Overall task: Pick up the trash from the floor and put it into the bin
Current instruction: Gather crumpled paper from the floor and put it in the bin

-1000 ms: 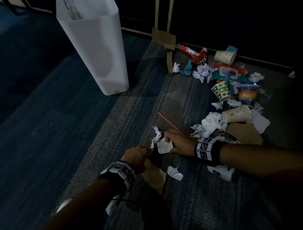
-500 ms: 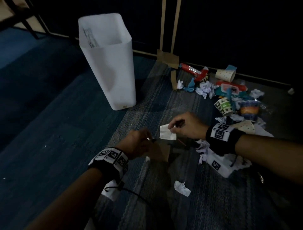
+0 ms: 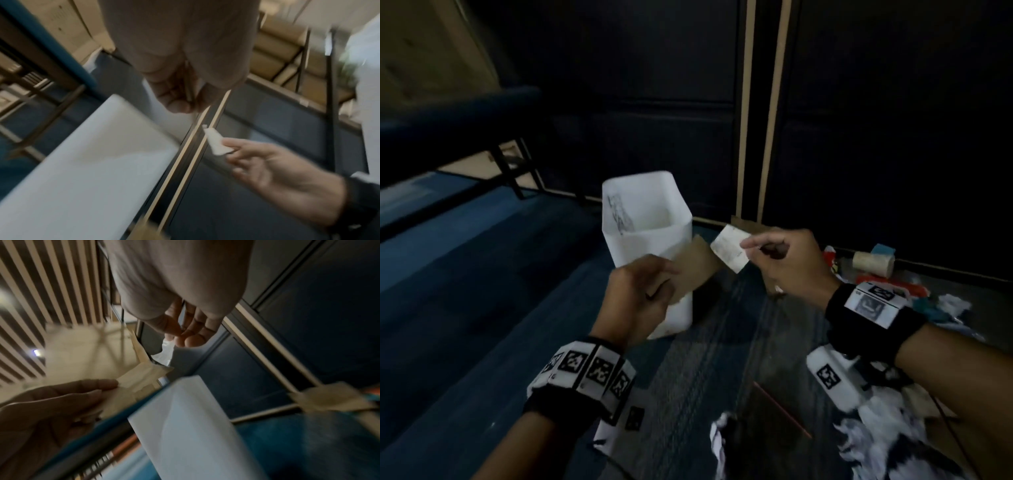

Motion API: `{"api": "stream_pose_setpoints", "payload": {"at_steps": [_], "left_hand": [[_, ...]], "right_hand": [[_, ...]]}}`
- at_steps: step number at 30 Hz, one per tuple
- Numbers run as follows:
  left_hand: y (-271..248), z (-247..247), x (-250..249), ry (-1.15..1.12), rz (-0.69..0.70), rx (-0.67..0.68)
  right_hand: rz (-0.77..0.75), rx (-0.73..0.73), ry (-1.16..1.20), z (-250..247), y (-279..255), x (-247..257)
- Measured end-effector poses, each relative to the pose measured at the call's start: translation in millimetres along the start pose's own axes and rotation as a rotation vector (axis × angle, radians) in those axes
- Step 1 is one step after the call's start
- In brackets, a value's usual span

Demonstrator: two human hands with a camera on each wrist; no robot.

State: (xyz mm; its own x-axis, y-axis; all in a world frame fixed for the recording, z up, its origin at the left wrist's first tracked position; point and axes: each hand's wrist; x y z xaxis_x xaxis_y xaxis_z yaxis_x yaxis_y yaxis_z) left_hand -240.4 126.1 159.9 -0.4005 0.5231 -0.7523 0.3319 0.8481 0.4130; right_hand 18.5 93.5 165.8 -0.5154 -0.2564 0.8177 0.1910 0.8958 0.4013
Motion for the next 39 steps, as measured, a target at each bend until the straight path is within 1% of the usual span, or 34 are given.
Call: {"api": "stream_pose_setpoints", "payload": {"at_steps": [2,4,6,8,10,13,15,17,19,21,23,25,29,31,33,35,37,39], "left_hand": [[18,-15,-11,-0.046,0.029,-0.109],[35,-28,-21,0.018,0.037,-0.199],[54,-38,-20,0.066,-0.026,-0.270],[75,-45,-12,0.079,-0.123,-0.266],[91,-49,-8,0.125,-0.204,-0.219],[104,-48,-8,0.045,-0.296,-0.137],[104,-46,-6,0.031,-0.338,-0.129],[98,-43,-5,0.075,-0.304,-0.159],[85,-35,-6,0.136,-0.199,-0.202],[67,-21,-10,0.152,-0.096,-0.195],[46,-2,-13,0.117,-0.041,-0.104],[25,20,-12,0.120,-0.033,0.016],[-19,63,-1,0.166,-0.037,0.291],[-47,88,8,0.159,-0.014,0.444],[-74,108,20,0.141,-0.074,0.597],[-97,123,33,0.217,-0.160,0.699],[-116,135,48,0.316,-0.214,0.772],[-129,142,60,0.397,-0.261,0.855]], "right_hand": [[-0.022,-0.055,0.063,7,24,21],[-0.043,-0.099,0.100,19,45,40],[-0.069,-0.098,0.112,35,62,51],[-0.051,-0.065,0.109,54,77,54],[-0.003,0.003,0.106,70,88,53],[0.035,0.136,0.081,83,92,50],[0.046,0.153,0.059,81,89,46],[0.034,0.137,0.067,77,84,40],[0.005,0.109,0.063,68,77,32],[-0.015,0.104,0.035,57,63,23],[0.004,0.165,-0.003,44,40,13],[0.035,0.264,-0.050,33,10,0],[0.126,0.502,-0.161,19,-57,-31],[0.210,0.603,-0.189,12,-96,-52],[0.293,0.703,-0.229,6,-130,-66],[0.355,0.801,-0.253,2,-161,-79],[0.369,0.899,-0.270,3,-188,-85],[0.332,0.954,-0.290,7,-211,-86]]}}
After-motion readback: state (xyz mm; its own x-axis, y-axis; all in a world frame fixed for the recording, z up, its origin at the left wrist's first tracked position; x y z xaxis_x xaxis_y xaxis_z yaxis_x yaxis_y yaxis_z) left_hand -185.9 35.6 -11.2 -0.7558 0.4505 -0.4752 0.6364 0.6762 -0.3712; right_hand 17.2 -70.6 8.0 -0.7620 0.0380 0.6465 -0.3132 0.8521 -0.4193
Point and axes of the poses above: each hand's wrist, its own y-axis towards the middle knuckle, its own z-axis out of the palm, x = y × z, and after that the axes turned 1 degree about -y, right-handed
